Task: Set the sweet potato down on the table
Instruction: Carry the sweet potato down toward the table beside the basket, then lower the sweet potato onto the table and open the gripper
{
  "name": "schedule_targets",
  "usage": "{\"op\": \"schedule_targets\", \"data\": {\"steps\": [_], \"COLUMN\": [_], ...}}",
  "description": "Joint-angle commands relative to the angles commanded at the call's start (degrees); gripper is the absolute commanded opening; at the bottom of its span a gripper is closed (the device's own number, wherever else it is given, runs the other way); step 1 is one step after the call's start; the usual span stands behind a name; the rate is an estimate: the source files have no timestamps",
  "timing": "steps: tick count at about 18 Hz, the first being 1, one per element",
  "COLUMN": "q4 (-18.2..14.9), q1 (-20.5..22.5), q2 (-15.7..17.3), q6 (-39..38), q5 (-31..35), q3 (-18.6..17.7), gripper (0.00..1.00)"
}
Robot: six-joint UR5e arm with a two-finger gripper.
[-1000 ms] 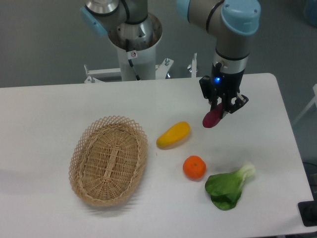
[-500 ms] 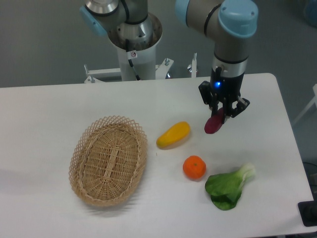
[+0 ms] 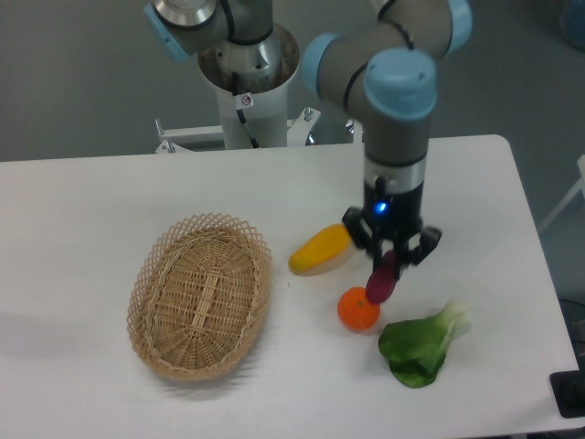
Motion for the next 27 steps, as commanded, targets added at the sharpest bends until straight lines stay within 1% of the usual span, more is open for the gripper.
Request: {"op": "schedule_targets", "data": {"steps": [2,5,8,10,14,19,27], "q4": [1.49,4.83,6.77,7.30,7.39,7.39,7.12], "q1": [-1.76,-4.04,-6.42,-7.39,-8.62,-8.88,-9.15], "q2": [-2.72,-6.68,-10.63,-12.57,-13.46,-14.42,-14.43], "q6": [-1.77,-1.77,-1.25,-1.25,-1.25,-1.33,-1.25], "q5": [0.00,1.48,6.23,7.03,8.79,9.93,10.28], "q3": [0.80,0.54,0.89,1.33,0.80,0.36,0.10], "gripper": [0.25,0.25,0.26,0.26,0.26,0.26,0.28]}}
